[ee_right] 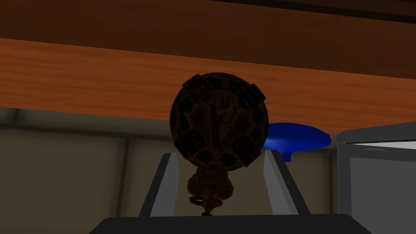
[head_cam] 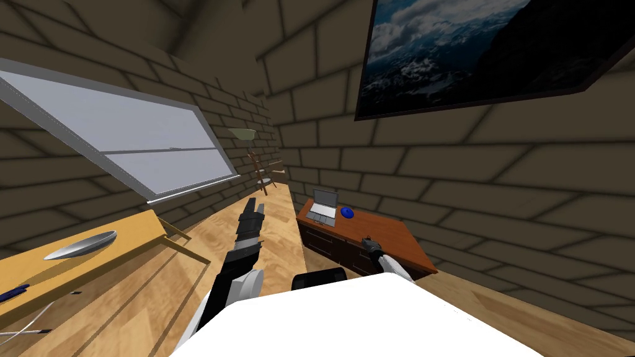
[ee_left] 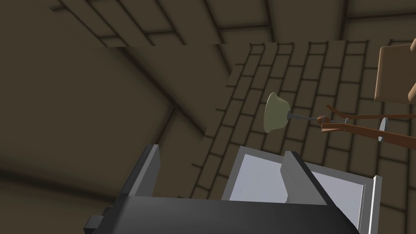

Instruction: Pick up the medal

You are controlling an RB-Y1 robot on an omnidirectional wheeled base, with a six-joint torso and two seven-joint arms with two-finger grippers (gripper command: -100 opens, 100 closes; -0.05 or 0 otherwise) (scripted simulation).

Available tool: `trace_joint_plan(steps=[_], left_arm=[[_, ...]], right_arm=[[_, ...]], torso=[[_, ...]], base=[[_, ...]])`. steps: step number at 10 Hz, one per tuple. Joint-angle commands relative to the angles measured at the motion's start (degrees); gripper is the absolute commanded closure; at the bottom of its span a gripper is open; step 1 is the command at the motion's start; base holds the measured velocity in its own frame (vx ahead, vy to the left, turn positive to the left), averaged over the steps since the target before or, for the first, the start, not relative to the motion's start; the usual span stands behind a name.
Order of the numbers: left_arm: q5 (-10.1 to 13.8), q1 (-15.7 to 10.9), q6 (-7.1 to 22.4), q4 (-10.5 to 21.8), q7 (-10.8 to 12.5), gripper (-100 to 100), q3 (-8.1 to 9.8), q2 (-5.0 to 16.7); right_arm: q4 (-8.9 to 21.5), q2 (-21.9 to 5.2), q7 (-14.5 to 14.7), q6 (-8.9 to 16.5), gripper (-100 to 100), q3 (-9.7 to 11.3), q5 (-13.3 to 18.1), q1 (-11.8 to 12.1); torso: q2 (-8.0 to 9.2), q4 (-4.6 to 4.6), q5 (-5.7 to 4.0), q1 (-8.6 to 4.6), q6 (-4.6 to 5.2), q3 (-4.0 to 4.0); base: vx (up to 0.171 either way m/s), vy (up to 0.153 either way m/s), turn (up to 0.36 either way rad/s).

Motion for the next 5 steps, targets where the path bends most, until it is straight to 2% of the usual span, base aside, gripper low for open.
trace_joint_plan(steps=[1,2,3,4,5], left_arm=[[0.0,0.0,0.0,0.0,0.0,0,0.0,0.0],[0.0,0.0,0.0,0.0,0.0,0,0.0,0.0],[0.0,0.0,0.0,0.0,0.0,0,0.0,0.0],[0.0,0.0,0.0,0.0,0.0,0,0.0,0.0],[0.0,0.0,0.0,0.0,0.0,0,0.0,0.0]], right_arm=[[-0.24,-0.05,-2.31,0.14,100,0.03,1.2,0.19],[-2.07,0.09,-4.24,1.3,100,0.31,3.71,1.4],[-2.07,0.09,-5.88,1.3,100,0.31,4.76,1.4],[-2.07,0.09,-6.61,1.3,100,0.31,4.76,1.4],[-2.1,-0.05,-5.93,1.42,100,0.59,4.33,1.38]], torso=[[0.0,0.0,0.0,0.0,0.0,0.0],[-0.05,-0.01,0.0,0.02,0.02,-0.02],[-0.03,0.01,0.0,0.04,-0.03,-0.01],[-0.04,0.0,0.01,0.02,-0.01,-0.02],[-0.06,0.0,0.0,0.01,0.03,-0.03]], base=[[-0.008,-0.004,-0.015],[-0.016,-0.002,0.108],[-0.015,-0.009,0.071],[-0.007,-0.007,-0.007],[0.0,0.0,0.0]])
